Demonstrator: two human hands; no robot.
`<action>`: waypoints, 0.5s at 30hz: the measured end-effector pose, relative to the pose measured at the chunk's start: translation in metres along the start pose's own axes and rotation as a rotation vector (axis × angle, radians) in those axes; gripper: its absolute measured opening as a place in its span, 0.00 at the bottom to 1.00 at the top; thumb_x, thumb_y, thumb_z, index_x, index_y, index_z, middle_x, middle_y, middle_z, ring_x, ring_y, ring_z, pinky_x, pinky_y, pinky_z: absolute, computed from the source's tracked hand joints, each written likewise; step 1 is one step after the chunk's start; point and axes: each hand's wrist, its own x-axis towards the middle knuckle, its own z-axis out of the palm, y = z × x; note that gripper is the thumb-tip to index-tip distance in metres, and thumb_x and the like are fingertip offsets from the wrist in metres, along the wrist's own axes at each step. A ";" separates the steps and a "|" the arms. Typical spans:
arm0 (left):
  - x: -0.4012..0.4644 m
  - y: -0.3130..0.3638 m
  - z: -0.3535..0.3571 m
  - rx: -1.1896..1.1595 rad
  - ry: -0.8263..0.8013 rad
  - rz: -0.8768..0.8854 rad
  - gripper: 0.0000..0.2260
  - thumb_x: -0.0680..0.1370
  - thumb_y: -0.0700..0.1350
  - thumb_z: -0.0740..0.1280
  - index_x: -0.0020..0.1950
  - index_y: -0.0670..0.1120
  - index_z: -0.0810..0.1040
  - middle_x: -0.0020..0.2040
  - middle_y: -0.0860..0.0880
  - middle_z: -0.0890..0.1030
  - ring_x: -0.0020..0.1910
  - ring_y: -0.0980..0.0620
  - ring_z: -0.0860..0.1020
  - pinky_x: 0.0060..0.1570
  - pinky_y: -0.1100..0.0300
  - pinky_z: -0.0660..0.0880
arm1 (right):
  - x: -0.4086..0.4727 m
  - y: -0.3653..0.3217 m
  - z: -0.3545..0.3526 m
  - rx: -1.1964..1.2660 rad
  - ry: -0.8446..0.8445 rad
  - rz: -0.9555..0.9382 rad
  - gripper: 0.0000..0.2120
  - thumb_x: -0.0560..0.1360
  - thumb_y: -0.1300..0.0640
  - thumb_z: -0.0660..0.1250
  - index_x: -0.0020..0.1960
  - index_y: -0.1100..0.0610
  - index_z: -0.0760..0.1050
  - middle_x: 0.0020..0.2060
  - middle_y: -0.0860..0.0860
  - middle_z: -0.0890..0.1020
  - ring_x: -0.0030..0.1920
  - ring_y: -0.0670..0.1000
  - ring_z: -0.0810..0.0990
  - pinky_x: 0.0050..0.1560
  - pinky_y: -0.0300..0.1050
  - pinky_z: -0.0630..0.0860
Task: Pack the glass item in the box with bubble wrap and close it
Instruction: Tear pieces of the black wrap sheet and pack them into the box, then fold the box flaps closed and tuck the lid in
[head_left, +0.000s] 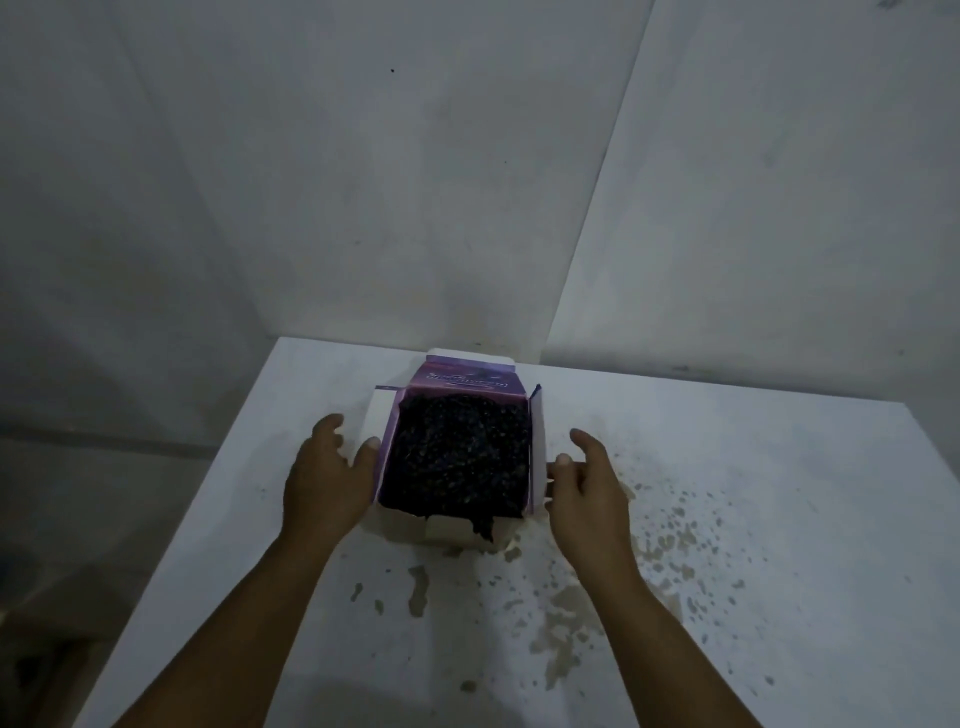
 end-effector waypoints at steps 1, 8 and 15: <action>0.000 0.002 -0.002 -0.060 0.001 -0.024 0.23 0.78 0.54 0.65 0.71 0.49 0.66 0.61 0.45 0.77 0.57 0.45 0.77 0.55 0.50 0.75 | 0.001 -0.002 0.003 0.013 -0.016 -0.017 0.17 0.83 0.54 0.57 0.71 0.48 0.66 0.43 0.47 0.83 0.42 0.45 0.83 0.47 0.46 0.81; 0.001 0.013 -0.011 -0.217 0.060 0.088 0.12 0.81 0.41 0.60 0.63 0.51 0.73 0.49 0.50 0.83 0.46 0.51 0.82 0.51 0.50 0.79 | 0.037 -0.001 0.022 -0.119 -0.008 -0.020 0.19 0.75 0.51 0.71 0.65 0.54 0.76 0.35 0.46 0.82 0.38 0.43 0.80 0.42 0.38 0.76; 0.021 0.018 0.005 -0.152 -0.102 0.115 0.16 0.71 0.44 0.76 0.57 0.47 0.80 0.49 0.49 0.83 0.46 0.50 0.82 0.51 0.52 0.80 | 0.085 -0.006 0.035 -0.172 -0.123 0.145 0.35 0.70 0.42 0.74 0.71 0.56 0.70 0.57 0.56 0.82 0.54 0.54 0.81 0.57 0.49 0.77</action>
